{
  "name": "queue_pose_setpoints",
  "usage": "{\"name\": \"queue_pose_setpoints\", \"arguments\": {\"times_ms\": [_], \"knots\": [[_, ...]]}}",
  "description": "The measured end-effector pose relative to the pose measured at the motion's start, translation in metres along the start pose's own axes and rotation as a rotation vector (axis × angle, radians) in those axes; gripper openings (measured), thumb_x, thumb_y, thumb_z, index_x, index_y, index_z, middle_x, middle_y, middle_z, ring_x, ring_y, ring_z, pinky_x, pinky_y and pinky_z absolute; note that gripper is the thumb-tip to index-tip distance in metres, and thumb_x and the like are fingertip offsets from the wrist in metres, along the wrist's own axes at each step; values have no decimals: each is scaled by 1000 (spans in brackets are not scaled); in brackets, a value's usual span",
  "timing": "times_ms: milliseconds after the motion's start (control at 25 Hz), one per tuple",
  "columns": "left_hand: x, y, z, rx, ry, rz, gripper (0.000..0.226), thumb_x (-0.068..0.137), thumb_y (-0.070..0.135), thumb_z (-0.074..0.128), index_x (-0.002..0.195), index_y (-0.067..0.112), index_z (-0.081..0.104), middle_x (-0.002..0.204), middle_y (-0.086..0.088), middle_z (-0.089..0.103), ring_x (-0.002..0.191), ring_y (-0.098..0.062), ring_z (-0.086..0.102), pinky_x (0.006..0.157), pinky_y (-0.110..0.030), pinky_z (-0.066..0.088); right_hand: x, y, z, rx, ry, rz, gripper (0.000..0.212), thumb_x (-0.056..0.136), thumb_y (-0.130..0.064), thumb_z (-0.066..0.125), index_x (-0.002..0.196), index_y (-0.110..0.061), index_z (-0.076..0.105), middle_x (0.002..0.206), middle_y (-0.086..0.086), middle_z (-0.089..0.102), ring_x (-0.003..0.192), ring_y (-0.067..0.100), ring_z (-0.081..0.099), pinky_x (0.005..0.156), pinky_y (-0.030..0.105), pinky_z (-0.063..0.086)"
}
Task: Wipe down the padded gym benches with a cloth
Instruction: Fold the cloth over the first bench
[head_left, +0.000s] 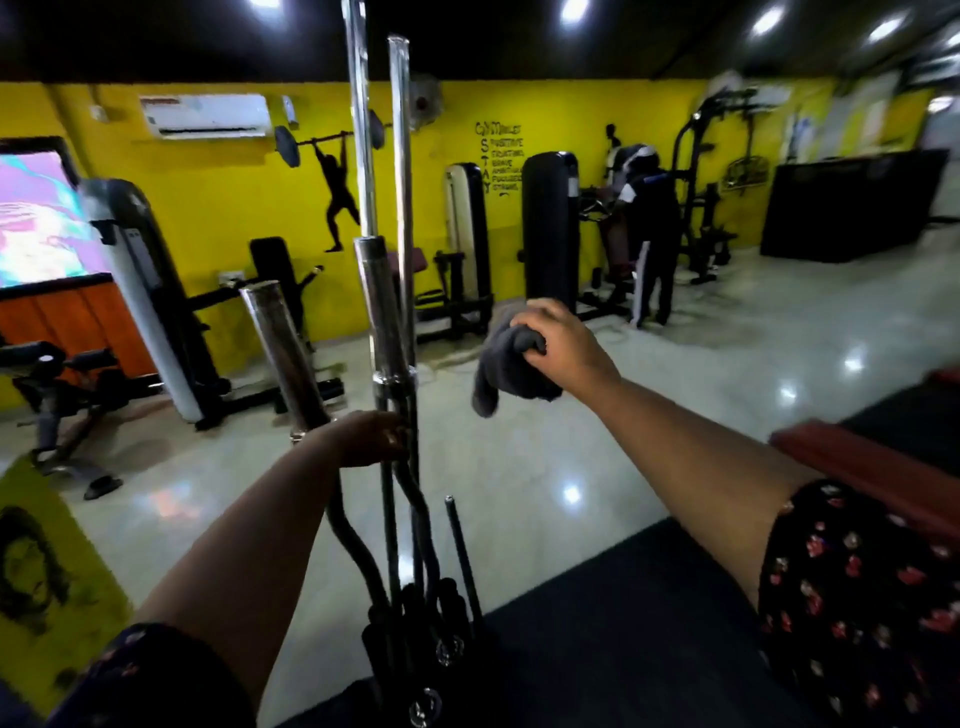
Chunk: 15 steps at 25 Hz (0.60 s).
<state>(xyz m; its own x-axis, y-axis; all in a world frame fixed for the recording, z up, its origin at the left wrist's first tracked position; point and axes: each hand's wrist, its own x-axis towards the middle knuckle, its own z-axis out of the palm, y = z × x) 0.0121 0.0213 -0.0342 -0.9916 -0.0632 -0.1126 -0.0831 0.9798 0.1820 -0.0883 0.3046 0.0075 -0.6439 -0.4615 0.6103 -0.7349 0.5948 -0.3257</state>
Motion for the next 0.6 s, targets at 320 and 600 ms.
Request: {"name": "queue_pose_setpoints", "arguments": {"times_ms": [320,600], "knots": [[35,116,29,69,-122,292,50,91,48,63,137,30,52,126,5,61,122,-17,51,101,-27,35,-106,59,-79,-254,-356,256,37,86,-11,60,122,-18,61,132,5,45,112,28,54,94,42,45],[23,226,50,31,-154,449,49,91,46,64,137,31,52,128,3,59,123,-17,49,97,-27,34,-194,78,-158,-367,-516,448,38,82,-9,61,119,-16,65,123,6,57,111,25,55,94,41,47]]}}
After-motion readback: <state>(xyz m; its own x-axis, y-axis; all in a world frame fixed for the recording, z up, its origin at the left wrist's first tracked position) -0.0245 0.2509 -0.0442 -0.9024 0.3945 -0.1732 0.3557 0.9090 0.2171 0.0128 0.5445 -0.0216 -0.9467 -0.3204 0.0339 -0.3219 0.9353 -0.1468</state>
